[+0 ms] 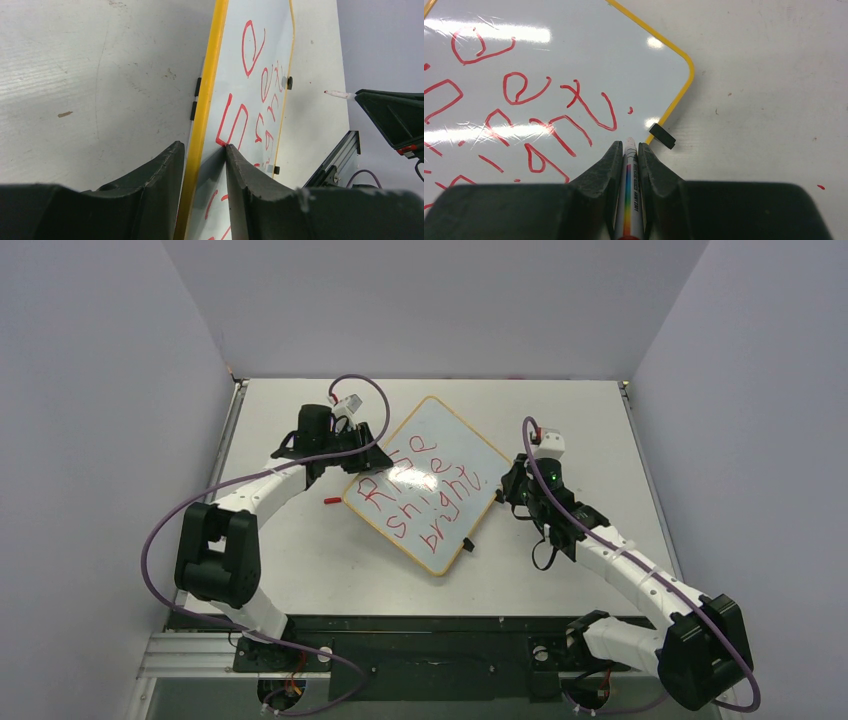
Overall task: Write a sentence on the whiteboard
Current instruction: Write a sentence on the whiteboard, then pick up the pen cap from the center of the board.
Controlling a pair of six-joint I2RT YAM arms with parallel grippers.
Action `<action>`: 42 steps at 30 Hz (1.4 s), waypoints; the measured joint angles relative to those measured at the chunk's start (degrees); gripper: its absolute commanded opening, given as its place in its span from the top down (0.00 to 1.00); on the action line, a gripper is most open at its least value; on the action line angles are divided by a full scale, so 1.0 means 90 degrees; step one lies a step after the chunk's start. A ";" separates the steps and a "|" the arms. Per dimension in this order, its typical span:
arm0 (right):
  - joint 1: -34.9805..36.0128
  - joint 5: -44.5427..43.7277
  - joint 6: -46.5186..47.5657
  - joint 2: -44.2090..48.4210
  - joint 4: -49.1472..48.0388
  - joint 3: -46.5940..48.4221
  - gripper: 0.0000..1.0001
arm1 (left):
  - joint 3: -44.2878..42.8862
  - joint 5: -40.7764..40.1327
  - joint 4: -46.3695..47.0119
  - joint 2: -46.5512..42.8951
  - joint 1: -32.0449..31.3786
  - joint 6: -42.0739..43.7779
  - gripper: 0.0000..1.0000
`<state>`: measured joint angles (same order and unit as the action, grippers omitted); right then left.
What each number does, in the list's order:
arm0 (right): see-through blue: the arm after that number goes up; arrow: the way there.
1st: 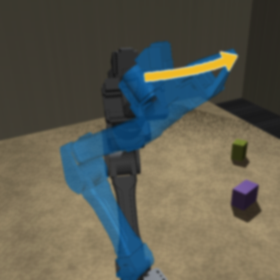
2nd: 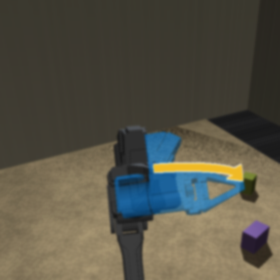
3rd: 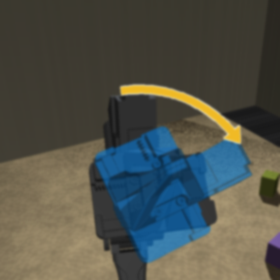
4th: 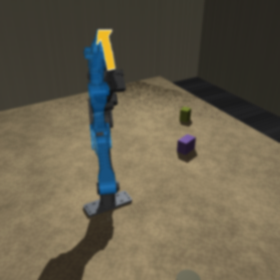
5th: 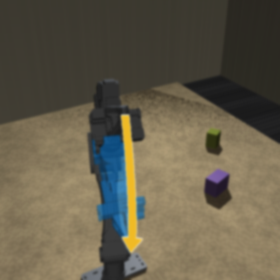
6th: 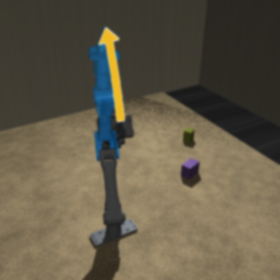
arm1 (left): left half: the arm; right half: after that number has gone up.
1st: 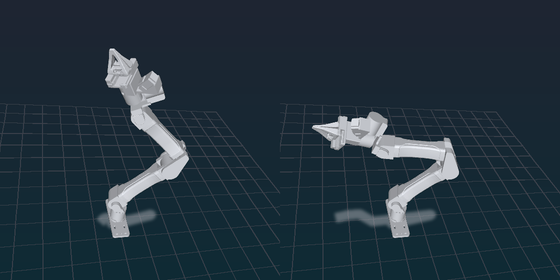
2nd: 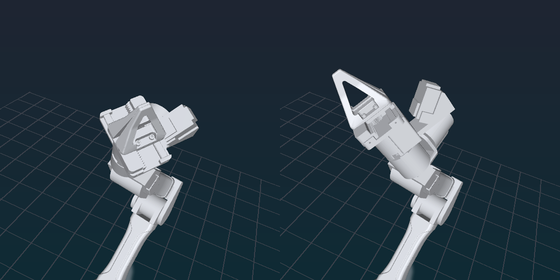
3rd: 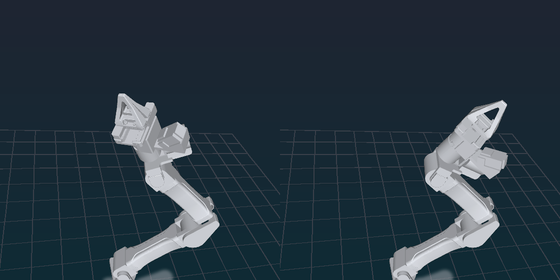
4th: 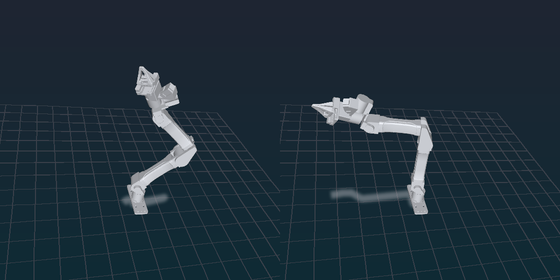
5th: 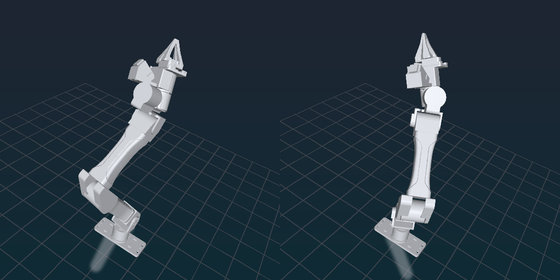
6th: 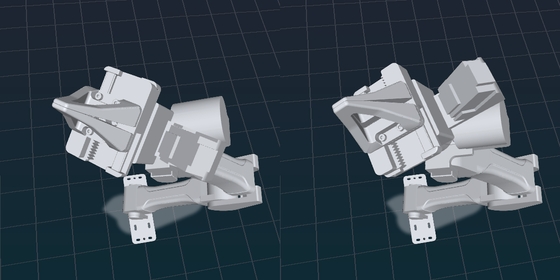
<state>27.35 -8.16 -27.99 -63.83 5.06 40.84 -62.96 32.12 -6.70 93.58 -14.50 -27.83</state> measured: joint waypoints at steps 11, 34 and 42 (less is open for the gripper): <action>0.0000 -0.0002 0.0002 -0.0002 0.0036 -0.0053 1.00 | 0.0068 -0.0165 -0.0146 -0.0250 -0.0085 -0.0007 0.65; 0.0000 -0.0002 0.0027 0.0134 0.0172 -0.0053 1.00 | 0.0180 -0.0580 -0.0216 -0.1185 -0.0109 -0.0202 0.42; 0.0000 -0.0002 0.0027 0.0155 0.0228 -0.0053 1.00 | 0.0185 -0.1906 -0.0707 -0.2157 0.0095 -0.0476 0.42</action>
<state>27.35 -8.19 -27.75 -62.43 7.11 40.36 -61.30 14.96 -13.06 74.17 -13.65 -32.12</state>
